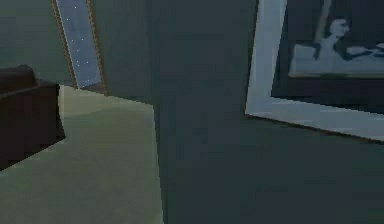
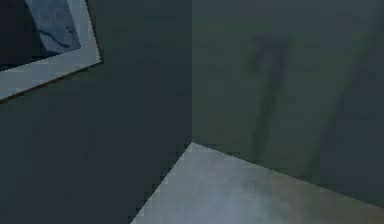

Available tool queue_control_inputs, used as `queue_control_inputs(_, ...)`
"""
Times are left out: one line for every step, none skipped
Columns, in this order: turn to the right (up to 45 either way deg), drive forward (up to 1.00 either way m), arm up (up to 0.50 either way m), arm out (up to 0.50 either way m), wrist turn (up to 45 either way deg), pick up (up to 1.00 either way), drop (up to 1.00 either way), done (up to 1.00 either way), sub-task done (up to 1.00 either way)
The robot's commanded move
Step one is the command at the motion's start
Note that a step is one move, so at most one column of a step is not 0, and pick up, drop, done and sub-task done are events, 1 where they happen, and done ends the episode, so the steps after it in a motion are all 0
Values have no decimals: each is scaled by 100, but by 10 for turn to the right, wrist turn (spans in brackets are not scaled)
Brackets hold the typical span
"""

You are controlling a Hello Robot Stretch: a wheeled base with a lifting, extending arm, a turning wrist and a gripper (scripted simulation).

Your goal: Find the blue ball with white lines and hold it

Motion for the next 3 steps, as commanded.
queue_control_inputs(-270, 0, 0, 0, 0, 0, 0, 0, 0)
queue_control_inputs(0, 100, 0, 0, 0, 0, 0, 0, 0)
queue_control_inputs(0, 100, 0, 0, 0, 0, 0, 0, 0)
